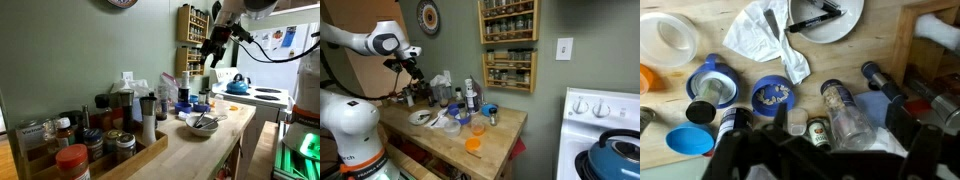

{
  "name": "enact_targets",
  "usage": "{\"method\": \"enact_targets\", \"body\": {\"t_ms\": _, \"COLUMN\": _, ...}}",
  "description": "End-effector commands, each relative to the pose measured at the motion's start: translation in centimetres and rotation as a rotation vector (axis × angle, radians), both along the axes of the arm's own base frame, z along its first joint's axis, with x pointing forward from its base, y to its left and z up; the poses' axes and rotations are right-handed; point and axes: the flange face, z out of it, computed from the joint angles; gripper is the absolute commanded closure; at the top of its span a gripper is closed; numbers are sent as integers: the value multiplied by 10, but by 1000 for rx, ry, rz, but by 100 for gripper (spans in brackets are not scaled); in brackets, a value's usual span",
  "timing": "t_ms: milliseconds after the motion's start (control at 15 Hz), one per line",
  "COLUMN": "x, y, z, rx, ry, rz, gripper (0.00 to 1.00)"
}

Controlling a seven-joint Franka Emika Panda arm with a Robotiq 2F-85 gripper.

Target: Put the salt cellar in the clear bowl on the right.

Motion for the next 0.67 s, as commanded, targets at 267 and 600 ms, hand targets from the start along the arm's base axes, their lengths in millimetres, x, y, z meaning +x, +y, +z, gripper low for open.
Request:
{"method": "enact_targets", "body": {"t_ms": 267, "x": 1, "y": 9, "z": 0, "rx": -14, "ry": 0, "rz": 48, "gripper": 0}}
{"method": "enact_targets", "body": {"t_ms": 600, "x": 22, "y": 118, "z": 31, "rx": 7, "ry": -142, "rz": 336, "gripper": 0}}
